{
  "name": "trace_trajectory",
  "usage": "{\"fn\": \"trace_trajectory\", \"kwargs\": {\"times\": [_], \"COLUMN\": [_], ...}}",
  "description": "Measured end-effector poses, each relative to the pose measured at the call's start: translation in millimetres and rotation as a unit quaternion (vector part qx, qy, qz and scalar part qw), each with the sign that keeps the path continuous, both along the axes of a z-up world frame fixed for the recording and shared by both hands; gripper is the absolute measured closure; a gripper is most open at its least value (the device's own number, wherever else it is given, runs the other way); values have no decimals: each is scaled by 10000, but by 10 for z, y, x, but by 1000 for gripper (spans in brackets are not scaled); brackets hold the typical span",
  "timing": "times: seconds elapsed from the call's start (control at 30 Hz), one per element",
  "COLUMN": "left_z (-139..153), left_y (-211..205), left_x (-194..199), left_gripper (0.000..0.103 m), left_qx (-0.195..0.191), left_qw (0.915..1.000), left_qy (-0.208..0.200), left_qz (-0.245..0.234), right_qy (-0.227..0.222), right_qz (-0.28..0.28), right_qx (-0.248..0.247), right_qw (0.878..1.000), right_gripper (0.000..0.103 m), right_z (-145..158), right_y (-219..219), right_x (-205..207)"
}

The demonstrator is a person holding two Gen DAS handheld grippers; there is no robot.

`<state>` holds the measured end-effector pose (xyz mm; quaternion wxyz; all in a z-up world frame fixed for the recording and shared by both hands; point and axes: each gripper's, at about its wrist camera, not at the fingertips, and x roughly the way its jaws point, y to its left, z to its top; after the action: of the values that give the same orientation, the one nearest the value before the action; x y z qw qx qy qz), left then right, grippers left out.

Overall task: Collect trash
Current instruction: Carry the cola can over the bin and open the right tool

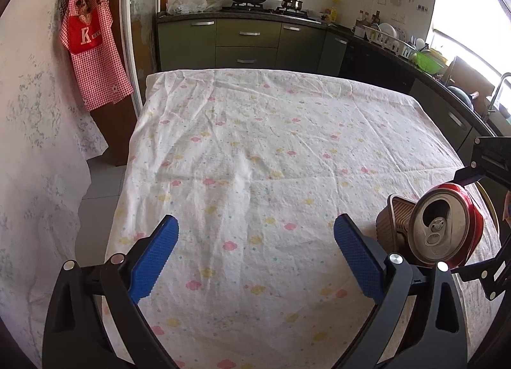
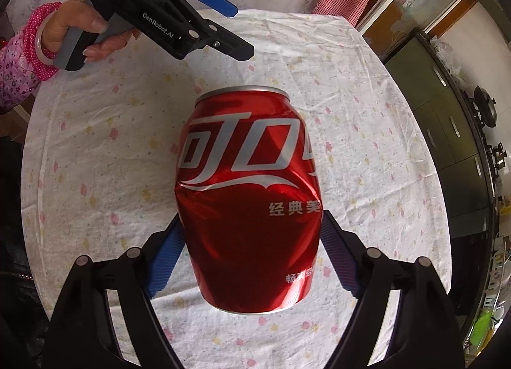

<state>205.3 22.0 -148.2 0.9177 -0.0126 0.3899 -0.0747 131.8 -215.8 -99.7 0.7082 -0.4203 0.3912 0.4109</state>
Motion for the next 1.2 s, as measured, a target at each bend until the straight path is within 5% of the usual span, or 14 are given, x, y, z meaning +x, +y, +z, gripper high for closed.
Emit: {"fn": "trace_trajectory", "kwargs": {"times": [0.1, 0.6, 0.8, 0.97, 1.2], "left_z": [-7, -13, -17, -12, -14], "left_y": [-11, -6, -16, -27, -38], "left_x": [3, 5, 3, 0, 9], "left_gripper": [7, 7, 7, 7, 7], "left_qx": [1, -69, -59, -65, -60], "left_qw": [10000, 9999, 10000, 9999, 9999], "left_qy": [10, 50, 32, 23, 54], "left_qz": [-31, -55, -73, -91, -67], "right_qy": [100, 253, 228, 135, 47], "right_qz": [-53, -525, -1097, -2269, -4227], "right_qx": [47, 507, 744, 949, 708], "right_qw": [9999, 9970, 9909, 9692, 9035], "right_gripper": [34, 35, 35, 35, 35], "right_z": [13, 235, 417, 586, 506], "right_y": [-1, -288, -716, -1516, -2890], "right_x": [31, 8, -36, 8, -33]}}
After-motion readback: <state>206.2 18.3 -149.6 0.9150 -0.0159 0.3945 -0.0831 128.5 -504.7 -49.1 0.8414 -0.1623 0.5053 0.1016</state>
